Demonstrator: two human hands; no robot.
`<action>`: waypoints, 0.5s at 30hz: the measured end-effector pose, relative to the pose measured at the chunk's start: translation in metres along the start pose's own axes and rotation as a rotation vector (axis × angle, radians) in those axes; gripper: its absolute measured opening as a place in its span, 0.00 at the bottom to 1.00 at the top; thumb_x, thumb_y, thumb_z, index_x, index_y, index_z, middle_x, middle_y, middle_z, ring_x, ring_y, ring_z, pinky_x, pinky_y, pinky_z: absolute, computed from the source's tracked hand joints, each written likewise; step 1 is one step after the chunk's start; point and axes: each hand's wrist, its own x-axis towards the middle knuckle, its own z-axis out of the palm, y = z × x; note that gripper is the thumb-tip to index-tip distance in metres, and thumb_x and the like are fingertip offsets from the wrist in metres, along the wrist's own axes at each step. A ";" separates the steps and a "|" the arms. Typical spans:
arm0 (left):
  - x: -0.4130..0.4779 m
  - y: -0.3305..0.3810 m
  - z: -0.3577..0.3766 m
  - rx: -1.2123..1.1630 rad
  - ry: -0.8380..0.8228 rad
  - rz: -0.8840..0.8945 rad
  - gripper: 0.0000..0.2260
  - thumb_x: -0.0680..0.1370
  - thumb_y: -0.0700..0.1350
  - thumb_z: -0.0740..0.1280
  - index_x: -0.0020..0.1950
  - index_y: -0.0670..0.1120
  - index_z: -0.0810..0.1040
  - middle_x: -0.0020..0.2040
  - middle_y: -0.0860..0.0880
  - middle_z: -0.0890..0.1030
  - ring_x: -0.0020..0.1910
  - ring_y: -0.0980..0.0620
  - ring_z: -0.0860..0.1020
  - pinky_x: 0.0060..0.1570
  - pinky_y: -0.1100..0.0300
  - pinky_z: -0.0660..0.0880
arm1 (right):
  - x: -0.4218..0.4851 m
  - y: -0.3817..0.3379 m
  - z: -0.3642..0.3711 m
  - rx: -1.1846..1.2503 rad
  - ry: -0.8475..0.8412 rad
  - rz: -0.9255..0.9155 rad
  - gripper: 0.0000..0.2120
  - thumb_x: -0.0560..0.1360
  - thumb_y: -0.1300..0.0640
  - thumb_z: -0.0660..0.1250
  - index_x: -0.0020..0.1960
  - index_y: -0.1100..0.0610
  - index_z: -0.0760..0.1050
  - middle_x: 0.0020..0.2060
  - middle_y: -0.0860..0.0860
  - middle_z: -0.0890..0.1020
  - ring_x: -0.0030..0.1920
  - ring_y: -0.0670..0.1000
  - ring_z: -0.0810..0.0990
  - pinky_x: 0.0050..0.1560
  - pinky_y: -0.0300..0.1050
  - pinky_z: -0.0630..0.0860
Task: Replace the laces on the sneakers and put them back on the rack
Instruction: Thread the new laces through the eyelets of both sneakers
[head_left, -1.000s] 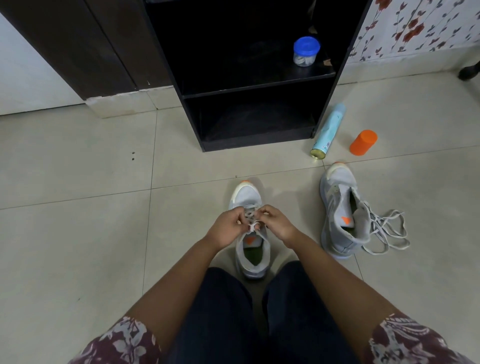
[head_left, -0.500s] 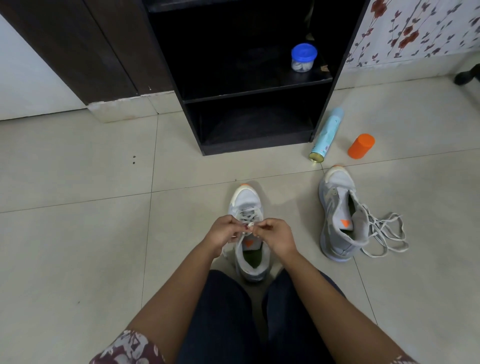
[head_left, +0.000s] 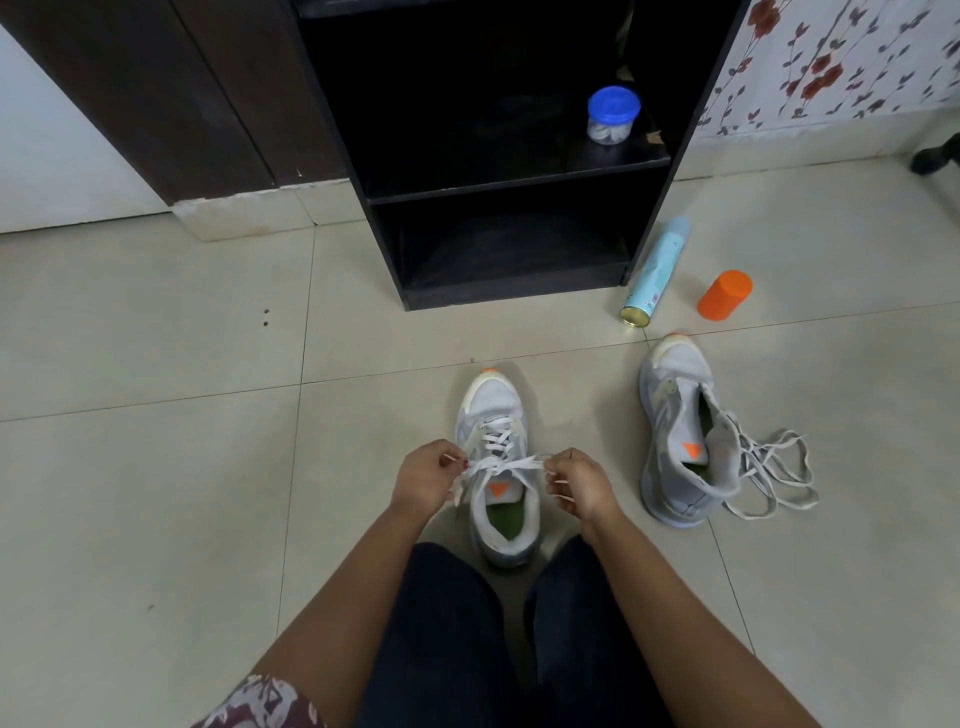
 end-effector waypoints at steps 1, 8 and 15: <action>0.002 -0.001 -0.002 0.052 -0.009 0.018 0.05 0.78 0.39 0.65 0.43 0.44 0.78 0.39 0.47 0.78 0.36 0.50 0.75 0.38 0.56 0.77 | -0.001 0.000 0.002 0.018 -0.008 0.010 0.09 0.74 0.65 0.63 0.36 0.56 0.68 0.32 0.53 0.73 0.30 0.50 0.69 0.31 0.40 0.63; -0.003 -0.002 -0.002 -0.408 -0.070 -0.218 0.09 0.81 0.39 0.59 0.42 0.44 0.74 0.36 0.47 0.77 0.34 0.53 0.75 0.33 0.63 0.70 | -0.004 -0.004 0.001 0.090 -0.038 0.048 0.10 0.76 0.64 0.59 0.37 0.55 0.68 0.31 0.51 0.73 0.32 0.50 0.71 0.35 0.41 0.64; -0.001 0.003 0.009 -1.173 -0.275 -0.466 0.11 0.77 0.40 0.51 0.39 0.42 0.69 0.27 0.50 0.73 0.18 0.56 0.62 0.16 0.67 0.55 | -0.003 -0.008 0.014 0.653 -0.134 0.162 0.11 0.78 0.66 0.55 0.38 0.57 0.66 0.35 0.57 0.81 0.25 0.49 0.75 0.22 0.36 0.69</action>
